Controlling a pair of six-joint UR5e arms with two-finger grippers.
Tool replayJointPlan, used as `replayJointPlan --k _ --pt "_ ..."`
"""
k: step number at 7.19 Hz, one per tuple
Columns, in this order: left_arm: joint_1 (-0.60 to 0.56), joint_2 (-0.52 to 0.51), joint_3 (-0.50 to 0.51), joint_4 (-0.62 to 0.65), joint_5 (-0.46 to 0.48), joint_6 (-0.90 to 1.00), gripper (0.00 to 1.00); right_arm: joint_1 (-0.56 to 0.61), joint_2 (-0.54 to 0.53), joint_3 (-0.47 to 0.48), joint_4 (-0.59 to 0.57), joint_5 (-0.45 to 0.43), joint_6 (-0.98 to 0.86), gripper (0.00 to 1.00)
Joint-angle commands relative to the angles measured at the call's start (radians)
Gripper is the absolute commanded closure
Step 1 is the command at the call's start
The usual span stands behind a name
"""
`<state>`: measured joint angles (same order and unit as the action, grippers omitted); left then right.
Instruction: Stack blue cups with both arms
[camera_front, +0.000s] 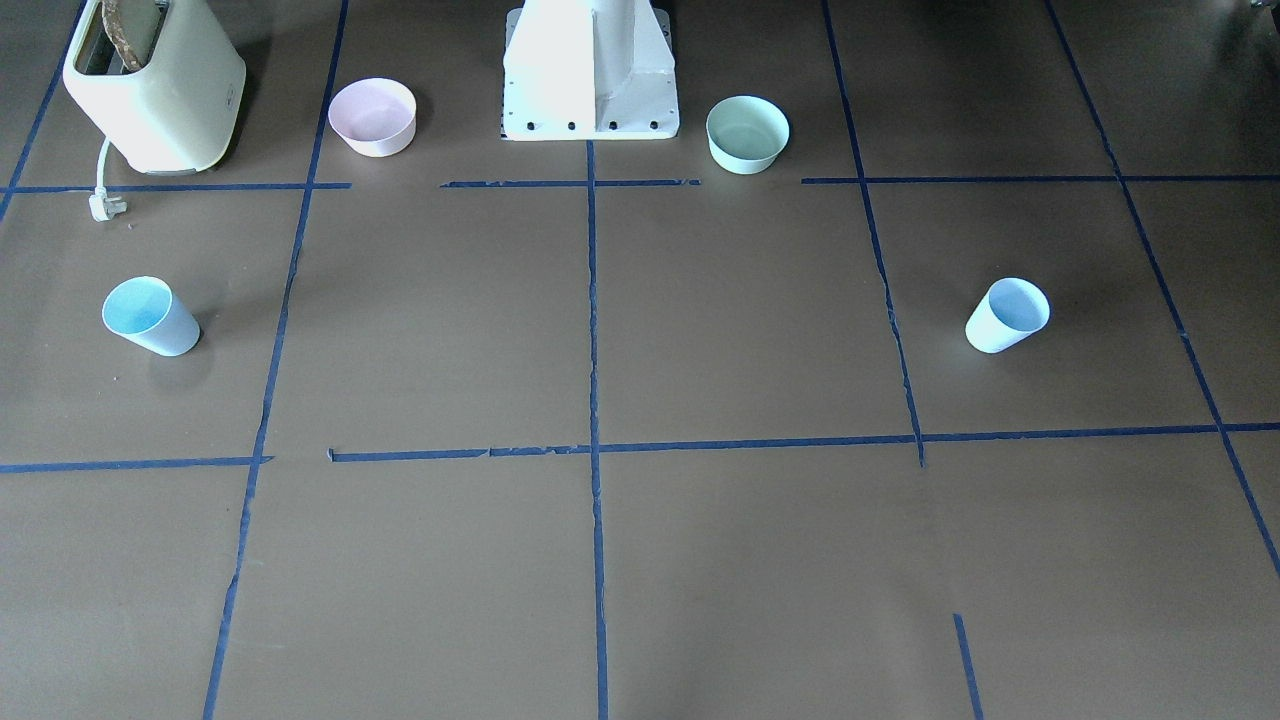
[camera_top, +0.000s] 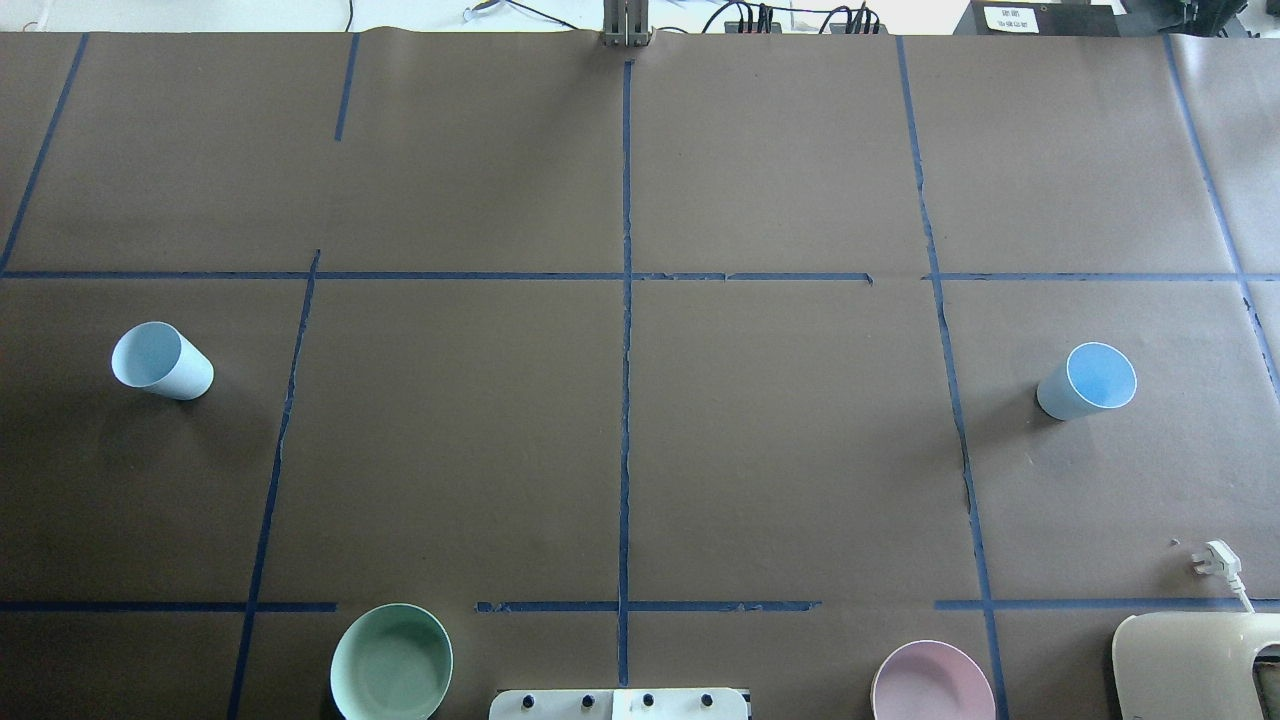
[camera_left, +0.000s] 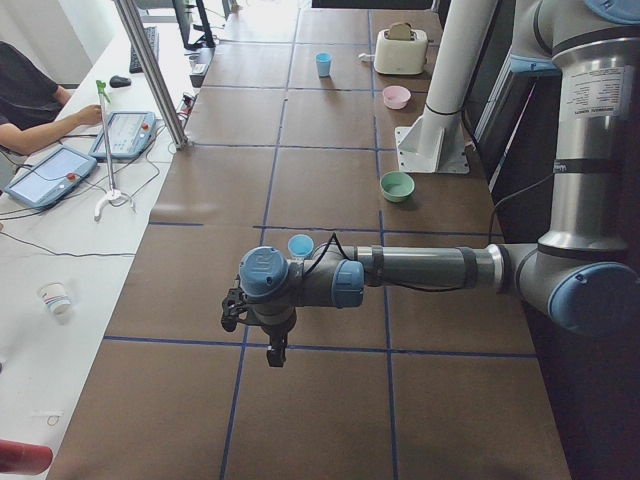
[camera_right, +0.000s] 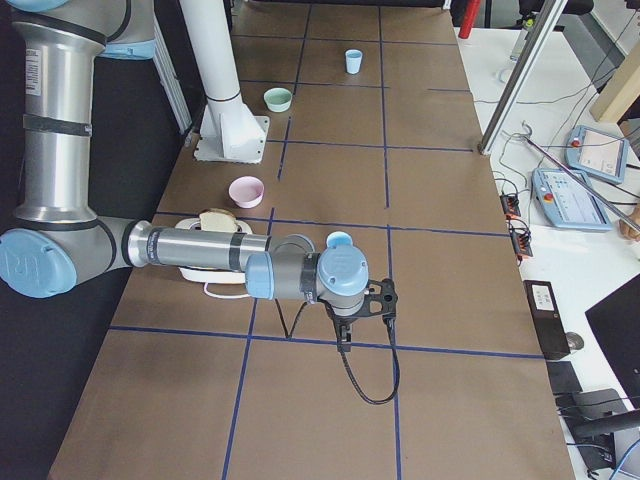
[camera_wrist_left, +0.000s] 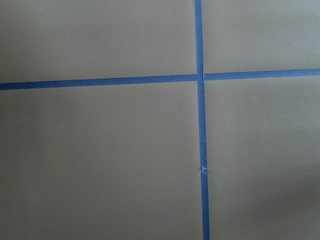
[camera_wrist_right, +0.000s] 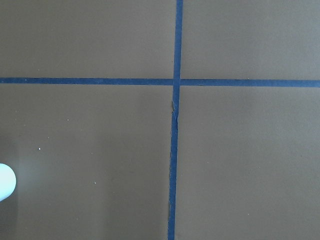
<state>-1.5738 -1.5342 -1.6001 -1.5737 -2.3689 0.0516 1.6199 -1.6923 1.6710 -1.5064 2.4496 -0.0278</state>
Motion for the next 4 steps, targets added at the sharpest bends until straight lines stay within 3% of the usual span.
replayJointPlan --k 1,2,4 --pt "0.003 -0.003 -0.052 0.001 -0.001 -0.027 0.00 0.000 0.009 0.003 0.002 0.000 0.000 0.00" --pt "0.015 -0.007 -0.114 0.003 0.003 -0.092 0.00 0.000 0.010 0.004 0.002 0.000 0.000 0.00" --pt "0.162 -0.004 -0.249 0.001 0.004 -0.327 0.00 0.000 0.017 0.015 0.000 -0.001 0.003 0.00"
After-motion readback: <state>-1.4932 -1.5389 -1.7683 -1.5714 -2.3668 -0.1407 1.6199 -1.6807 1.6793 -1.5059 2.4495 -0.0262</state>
